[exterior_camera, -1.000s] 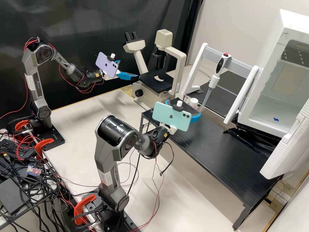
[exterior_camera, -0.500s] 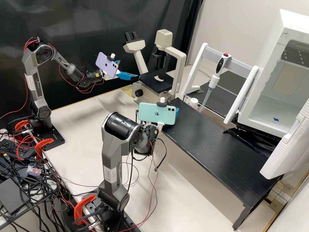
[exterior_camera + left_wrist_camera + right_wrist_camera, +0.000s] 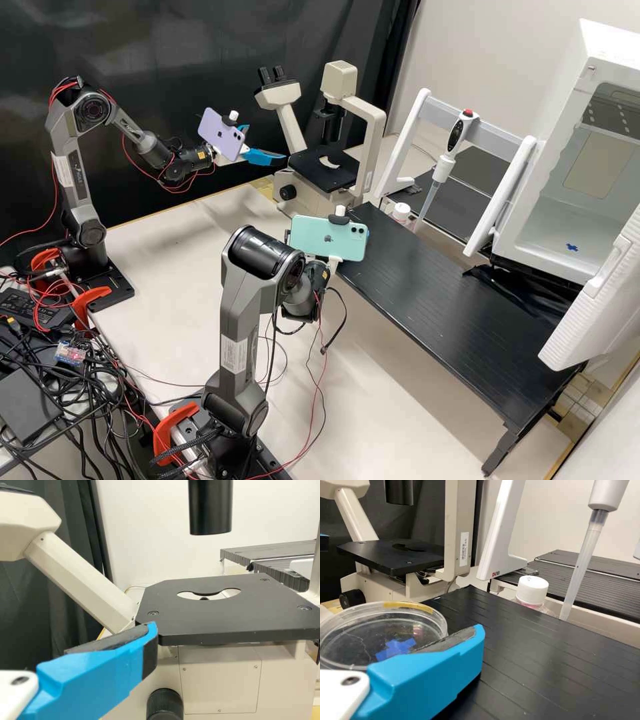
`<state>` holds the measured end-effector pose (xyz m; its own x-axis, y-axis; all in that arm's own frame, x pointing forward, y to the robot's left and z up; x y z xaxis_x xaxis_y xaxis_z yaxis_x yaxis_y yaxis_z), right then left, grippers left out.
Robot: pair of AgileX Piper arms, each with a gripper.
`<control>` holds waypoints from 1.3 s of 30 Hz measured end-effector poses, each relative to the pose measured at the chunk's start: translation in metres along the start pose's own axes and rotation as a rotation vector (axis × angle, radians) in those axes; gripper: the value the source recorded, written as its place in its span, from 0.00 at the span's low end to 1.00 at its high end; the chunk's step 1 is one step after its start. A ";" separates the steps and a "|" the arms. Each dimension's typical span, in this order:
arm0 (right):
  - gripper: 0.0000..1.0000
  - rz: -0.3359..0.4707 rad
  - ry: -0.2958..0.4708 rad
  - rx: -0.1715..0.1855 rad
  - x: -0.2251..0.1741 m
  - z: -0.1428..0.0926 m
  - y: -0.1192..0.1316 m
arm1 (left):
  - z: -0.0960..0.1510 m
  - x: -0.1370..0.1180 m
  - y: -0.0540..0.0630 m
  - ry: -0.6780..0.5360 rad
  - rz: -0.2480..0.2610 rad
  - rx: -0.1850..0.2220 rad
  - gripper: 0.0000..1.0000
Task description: Move the petri dish to the incubator
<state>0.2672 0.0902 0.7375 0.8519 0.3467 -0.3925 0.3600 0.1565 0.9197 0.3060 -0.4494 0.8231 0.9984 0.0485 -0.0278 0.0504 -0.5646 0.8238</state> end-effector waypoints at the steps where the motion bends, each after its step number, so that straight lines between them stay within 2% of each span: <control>1: 0.00 0.001 -0.001 0.005 0.000 0.000 0.000 | 0.000 0.000 0.000 0.000 0.000 0.000 1.00; 24: 0.00 0.008 -0.022 0.048 0.002 0.006 0.004 | 0.000 0.000 0.000 0.000 0.000 0.000 1.00; 39: 0.00 0.008 -0.029 0.051 0.002 0.009 0.004 | 0.000 0.000 0.000 0.000 0.000 0.000 1.00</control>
<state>0.2732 0.0831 0.7404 0.8653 0.3209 -0.3851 0.3712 0.1061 0.9225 0.3060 -0.4494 0.8231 0.9984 0.0485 -0.0278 0.0504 -0.5646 0.8238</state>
